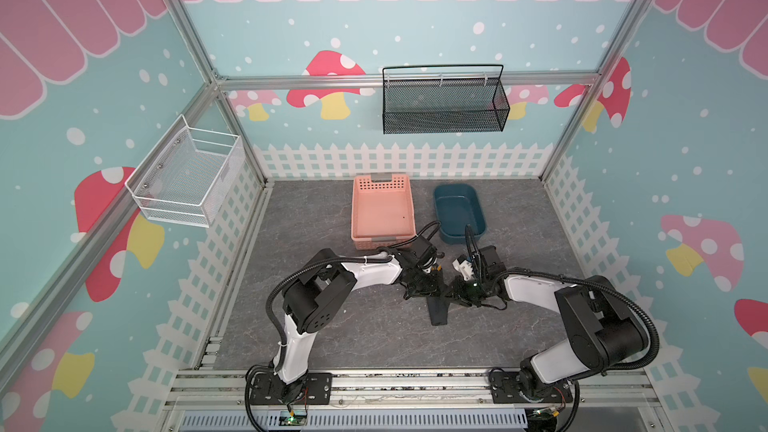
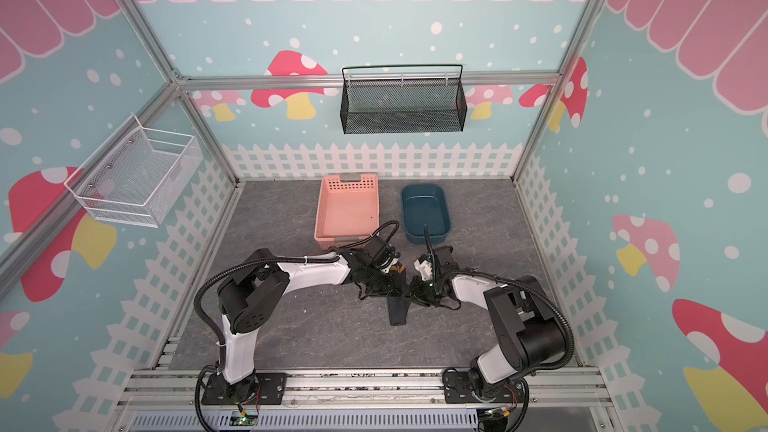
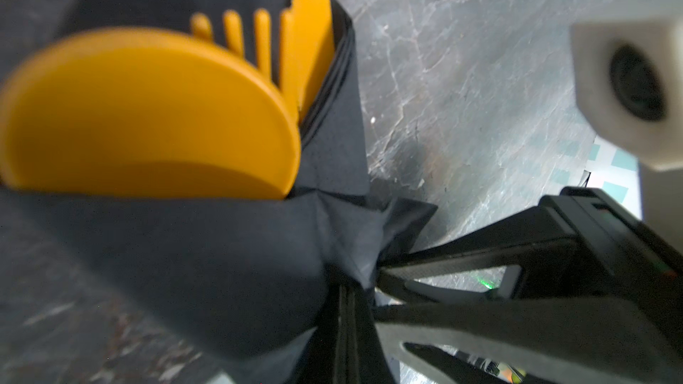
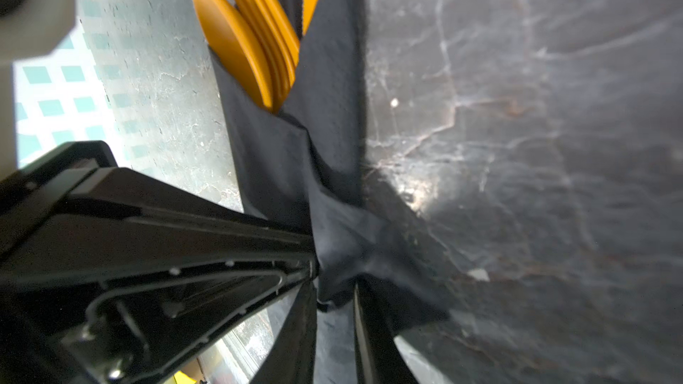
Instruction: Place the utensils on the paper napkin and roll it up
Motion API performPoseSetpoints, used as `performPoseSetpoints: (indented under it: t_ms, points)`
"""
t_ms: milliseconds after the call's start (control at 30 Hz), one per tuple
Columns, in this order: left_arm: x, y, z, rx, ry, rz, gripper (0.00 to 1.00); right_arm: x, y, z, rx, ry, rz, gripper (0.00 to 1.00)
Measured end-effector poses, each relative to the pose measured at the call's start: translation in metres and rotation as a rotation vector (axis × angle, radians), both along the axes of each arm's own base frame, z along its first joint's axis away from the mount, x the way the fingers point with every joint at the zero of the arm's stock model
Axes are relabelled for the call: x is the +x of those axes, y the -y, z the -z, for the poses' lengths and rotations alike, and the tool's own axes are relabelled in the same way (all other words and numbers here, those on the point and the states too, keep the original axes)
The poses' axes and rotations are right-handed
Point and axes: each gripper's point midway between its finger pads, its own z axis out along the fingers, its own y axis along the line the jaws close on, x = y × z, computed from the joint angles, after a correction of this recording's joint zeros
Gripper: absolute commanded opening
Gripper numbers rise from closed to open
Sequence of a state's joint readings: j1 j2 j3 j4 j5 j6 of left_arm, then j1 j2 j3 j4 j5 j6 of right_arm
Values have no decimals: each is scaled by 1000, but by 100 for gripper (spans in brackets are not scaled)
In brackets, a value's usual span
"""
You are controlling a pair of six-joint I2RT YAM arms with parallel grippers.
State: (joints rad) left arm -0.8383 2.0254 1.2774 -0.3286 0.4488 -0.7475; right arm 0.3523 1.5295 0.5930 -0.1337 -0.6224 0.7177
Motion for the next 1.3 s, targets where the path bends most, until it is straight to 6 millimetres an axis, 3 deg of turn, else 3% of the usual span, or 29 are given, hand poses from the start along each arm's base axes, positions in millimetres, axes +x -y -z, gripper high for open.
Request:
performPoseSetpoints:
  t_ms: [333, 600, 867, 1300]
  points:
    - [0, 0, 0, 3, -1, -1, 5, 1, 1, -2, -26, 5, -9, 29]
    - [1, 1, -1, -2, -1, -3, 5, 2, 14, -6, -147, 31, 17, 33]
    - [1, 2, 0, -6, 0, -3, 5, -7, 8, -6, -209, 30, -24, 34]
    - [1, 2, 0, -7, -1, -3, 5, -5, -3, -17, -247, 77, -39, 37]
